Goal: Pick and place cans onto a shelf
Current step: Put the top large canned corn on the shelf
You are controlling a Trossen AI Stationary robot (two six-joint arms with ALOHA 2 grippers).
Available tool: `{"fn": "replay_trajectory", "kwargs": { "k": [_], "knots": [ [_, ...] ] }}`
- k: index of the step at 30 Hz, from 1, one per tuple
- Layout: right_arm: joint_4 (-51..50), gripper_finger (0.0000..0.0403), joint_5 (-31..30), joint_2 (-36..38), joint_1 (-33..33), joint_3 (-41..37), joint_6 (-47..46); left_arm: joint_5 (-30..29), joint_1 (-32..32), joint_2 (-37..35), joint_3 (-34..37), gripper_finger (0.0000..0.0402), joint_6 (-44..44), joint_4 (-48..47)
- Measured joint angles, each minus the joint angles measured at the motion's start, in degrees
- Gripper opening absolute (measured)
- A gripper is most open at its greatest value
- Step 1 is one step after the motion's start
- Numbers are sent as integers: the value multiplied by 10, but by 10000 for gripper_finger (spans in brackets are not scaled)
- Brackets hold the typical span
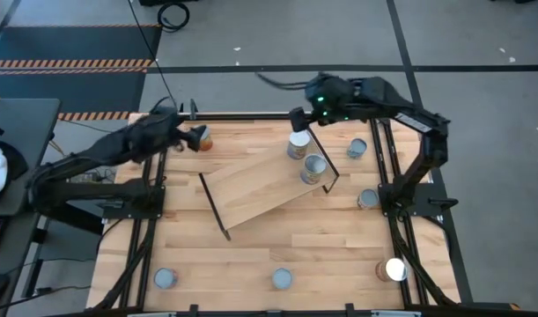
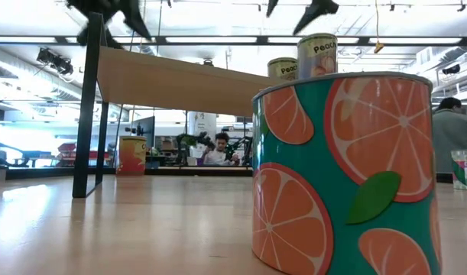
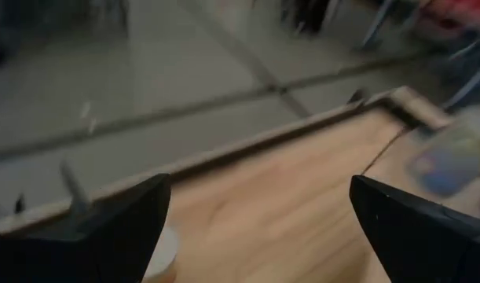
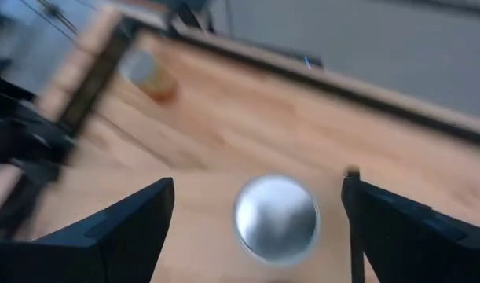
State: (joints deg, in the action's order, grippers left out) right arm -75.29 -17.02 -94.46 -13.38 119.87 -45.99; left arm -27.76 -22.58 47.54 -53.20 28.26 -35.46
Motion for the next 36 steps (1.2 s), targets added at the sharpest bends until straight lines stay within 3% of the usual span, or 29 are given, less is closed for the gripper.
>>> {"fn": "replay_trajectory", "kwargs": {
  "k": [4,14,20,36],
  "knots": [
    [58,374,-12,33,7,0,51,81,-96,77,-6,400,17,-14],
    [44,374,-10,76,56,0,146,160,-255,242,-6,400,86,-59],
    [25,374,-5,80,78,0,205,175,-260,293,-6,400,74,-19],
    [5,374,32,92,78,0,299,116,-231,377,-6,400,137,5]
  ]
}}
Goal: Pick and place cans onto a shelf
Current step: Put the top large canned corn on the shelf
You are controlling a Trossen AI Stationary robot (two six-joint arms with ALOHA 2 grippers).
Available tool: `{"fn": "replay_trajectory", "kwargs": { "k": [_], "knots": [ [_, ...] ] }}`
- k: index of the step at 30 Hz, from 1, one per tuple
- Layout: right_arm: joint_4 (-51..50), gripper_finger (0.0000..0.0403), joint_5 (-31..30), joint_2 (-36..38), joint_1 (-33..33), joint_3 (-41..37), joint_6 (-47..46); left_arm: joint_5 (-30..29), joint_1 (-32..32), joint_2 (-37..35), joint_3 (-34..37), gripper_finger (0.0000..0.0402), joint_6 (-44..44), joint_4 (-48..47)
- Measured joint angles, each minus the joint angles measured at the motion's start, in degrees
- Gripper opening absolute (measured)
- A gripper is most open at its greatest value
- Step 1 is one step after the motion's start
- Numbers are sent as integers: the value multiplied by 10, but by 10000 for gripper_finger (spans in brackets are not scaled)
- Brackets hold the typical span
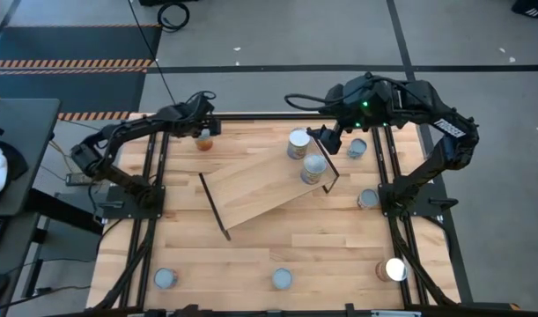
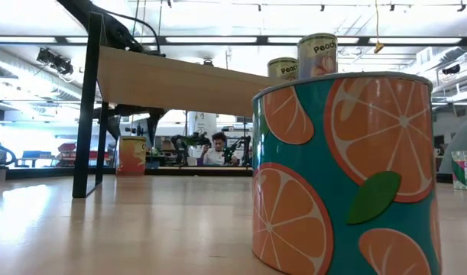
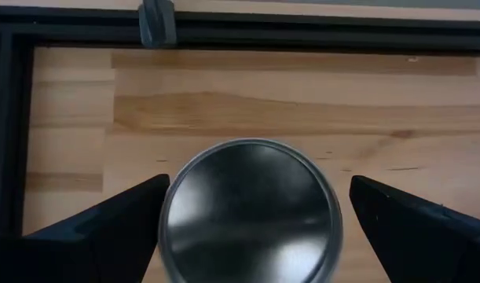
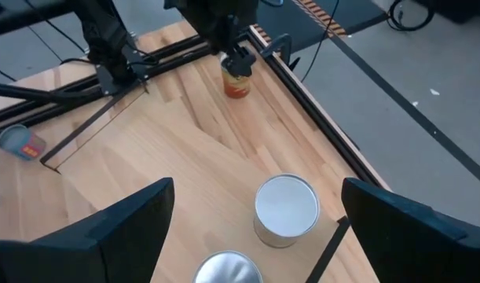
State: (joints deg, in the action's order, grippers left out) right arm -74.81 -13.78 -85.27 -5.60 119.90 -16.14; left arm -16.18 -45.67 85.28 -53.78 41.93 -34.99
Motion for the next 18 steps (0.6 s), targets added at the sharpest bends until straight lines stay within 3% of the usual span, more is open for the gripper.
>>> {"fn": "replay_trajectory", "kwargs": {
  "k": [6,14,18],
  "knots": [
    [-8,374,0,0,-1,0,3,8,1,29,0,396,25,-15],
    [-16,374,0,0,-1,0,18,-4,16,28,0,308,20,-22],
    [-28,374,0,6,-2,0,39,34,35,26,-34,307,23,-79]
  ]
}}
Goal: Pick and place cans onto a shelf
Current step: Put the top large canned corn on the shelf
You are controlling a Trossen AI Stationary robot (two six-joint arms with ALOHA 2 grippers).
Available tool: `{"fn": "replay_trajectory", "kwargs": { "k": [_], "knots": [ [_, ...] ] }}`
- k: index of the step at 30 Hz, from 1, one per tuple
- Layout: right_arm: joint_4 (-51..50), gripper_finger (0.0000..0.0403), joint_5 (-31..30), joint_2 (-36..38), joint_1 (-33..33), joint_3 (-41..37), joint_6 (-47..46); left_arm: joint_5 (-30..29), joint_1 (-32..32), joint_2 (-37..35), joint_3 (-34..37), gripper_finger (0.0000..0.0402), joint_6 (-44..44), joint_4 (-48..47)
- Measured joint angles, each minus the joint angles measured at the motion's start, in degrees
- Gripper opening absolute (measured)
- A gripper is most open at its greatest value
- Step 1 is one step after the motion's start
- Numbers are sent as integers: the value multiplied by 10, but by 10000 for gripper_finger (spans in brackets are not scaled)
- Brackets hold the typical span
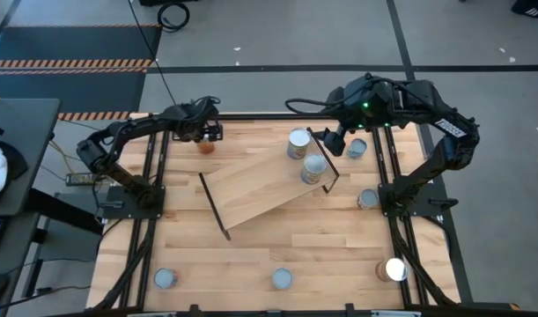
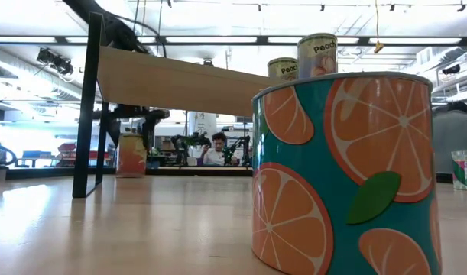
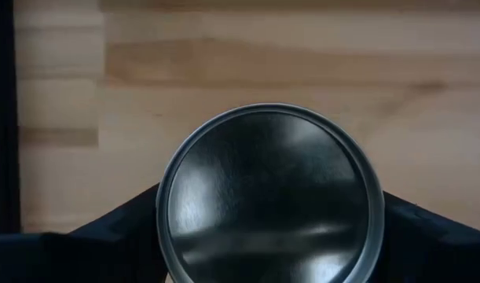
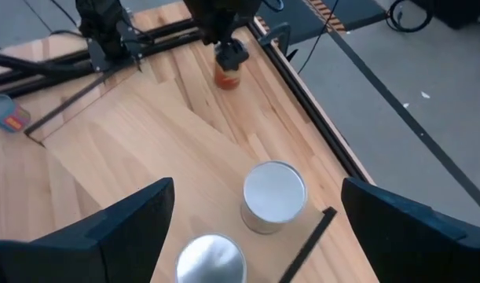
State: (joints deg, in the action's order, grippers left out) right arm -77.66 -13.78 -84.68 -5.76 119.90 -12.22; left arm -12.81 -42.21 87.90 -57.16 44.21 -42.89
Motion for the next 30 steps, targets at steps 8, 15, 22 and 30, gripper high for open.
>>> {"fn": "replay_trajectory", "kwargs": {
  "k": [8,15,22,30],
  "knots": [
    [-16,373,0,38,0,0,27,30,139,-22,-234,307,-91,-132],
    [-28,373,0,60,0,0,45,34,297,1,-378,309,-106,-140],
    [-48,373,0,66,0,0,65,25,397,90,-484,314,-140,-168],
    [-49,373,0,68,4,0,67,10,362,207,-613,316,-240,-268]
  ]
}}
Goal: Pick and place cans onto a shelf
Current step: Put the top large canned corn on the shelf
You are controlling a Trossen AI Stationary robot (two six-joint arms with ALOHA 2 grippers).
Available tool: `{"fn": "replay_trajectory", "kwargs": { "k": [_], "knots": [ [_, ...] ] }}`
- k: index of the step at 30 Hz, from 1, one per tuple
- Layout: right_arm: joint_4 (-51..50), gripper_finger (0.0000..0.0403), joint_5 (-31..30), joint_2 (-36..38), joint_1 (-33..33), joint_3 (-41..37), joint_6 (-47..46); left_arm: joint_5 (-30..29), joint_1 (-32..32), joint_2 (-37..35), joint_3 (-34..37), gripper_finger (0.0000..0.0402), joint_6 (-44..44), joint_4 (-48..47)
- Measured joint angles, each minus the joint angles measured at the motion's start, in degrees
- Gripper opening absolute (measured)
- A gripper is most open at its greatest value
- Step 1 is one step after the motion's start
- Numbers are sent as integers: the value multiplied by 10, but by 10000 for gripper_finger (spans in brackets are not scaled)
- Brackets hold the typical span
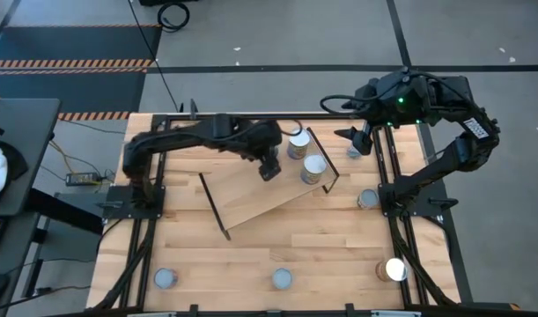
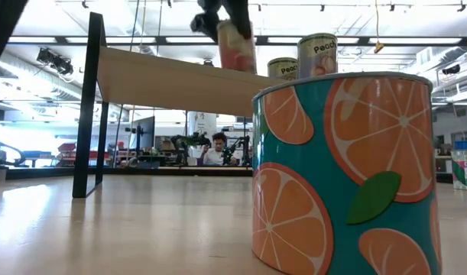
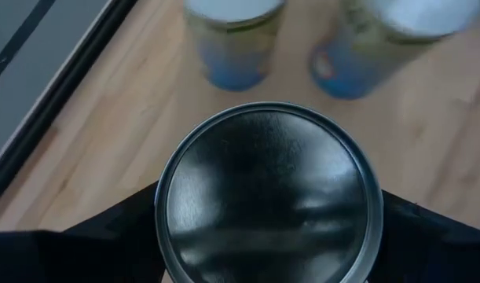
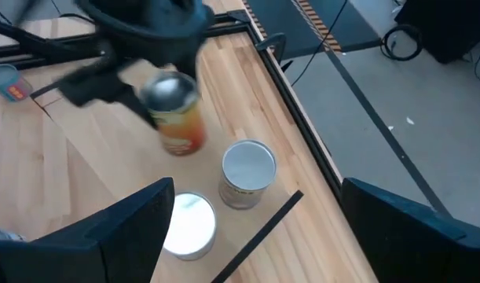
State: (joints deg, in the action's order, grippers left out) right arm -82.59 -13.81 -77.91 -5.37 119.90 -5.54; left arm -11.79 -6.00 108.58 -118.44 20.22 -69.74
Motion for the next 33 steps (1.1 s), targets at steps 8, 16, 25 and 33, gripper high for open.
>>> {"fn": "replay_trajectory", "kwargs": {
  "k": [8,16,25,33],
  "knots": [
    [-19,373,27,0,44,0,-9,-3,-16,23,-8,317,-61,8],
    [-21,373,54,0,91,0,-22,35,-25,33,-8,318,-80,40],
    [-23,373,60,-8,116,0,-24,37,-27,48,-8,324,-74,39],
    [-26,373,64,-11,125,0,-24,45,-28,48,-8,355,-64,36]
  ]
}}
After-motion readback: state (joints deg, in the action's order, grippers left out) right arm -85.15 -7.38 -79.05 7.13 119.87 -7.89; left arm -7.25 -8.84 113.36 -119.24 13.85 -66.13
